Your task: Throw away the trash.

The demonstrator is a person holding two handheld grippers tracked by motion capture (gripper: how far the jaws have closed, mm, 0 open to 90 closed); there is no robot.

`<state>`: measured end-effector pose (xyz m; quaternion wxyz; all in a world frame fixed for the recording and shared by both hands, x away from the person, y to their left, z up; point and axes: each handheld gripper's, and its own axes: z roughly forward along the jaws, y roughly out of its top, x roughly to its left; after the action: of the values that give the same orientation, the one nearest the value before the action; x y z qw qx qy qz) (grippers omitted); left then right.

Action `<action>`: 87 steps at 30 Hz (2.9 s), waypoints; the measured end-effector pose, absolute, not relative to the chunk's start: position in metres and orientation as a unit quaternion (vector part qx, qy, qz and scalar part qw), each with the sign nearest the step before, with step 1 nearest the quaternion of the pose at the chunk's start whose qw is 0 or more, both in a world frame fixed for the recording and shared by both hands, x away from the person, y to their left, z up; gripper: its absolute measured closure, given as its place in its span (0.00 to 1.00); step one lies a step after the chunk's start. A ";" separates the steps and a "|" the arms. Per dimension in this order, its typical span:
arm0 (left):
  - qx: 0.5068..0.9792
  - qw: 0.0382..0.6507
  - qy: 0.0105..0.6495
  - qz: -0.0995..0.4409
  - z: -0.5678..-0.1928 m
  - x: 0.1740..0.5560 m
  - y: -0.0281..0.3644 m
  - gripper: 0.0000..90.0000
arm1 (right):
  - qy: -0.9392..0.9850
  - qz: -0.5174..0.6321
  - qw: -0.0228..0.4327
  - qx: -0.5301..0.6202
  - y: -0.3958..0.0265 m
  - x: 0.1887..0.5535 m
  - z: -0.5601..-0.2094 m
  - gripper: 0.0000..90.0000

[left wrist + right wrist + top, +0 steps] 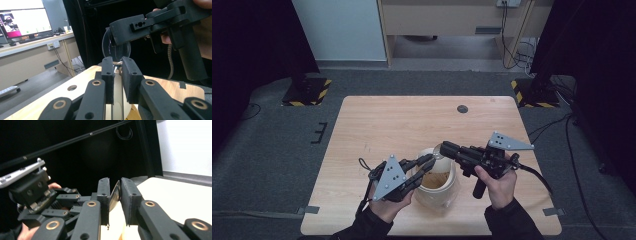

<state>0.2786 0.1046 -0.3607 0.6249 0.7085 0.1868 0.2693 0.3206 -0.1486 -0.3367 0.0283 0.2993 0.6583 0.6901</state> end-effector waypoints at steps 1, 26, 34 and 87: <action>0.708 0.625 0.188 0.270 -0.361 0.278 0.105 0.89 | 0.658 0.690 0.028 0.299 -0.149 0.321 -0.337 0.90; 0.679 0.643 0.267 0.233 -0.368 0.280 0.164 0.68 | 0.638 0.705 0.087 0.298 -0.175 0.310 -0.318 0.96; 0.697 0.583 0.363 0.206 -0.412 0.297 0.210 0.50 | 0.661 0.686 0.124 0.277 -0.175 0.304 -0.312 0.96; 0.731 0.416 0.508 0.184 -0.490 0.351 0.286 0.27 | 0.687 0.566 0.238 0.389 -0.232 0.348 -0.383 0.26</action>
<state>0.3510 0.2860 -0.4904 0.4165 0.7312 0.5080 0.1842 0.3481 -0.2318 -0.3825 0.2380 0.3885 0.6870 0.5661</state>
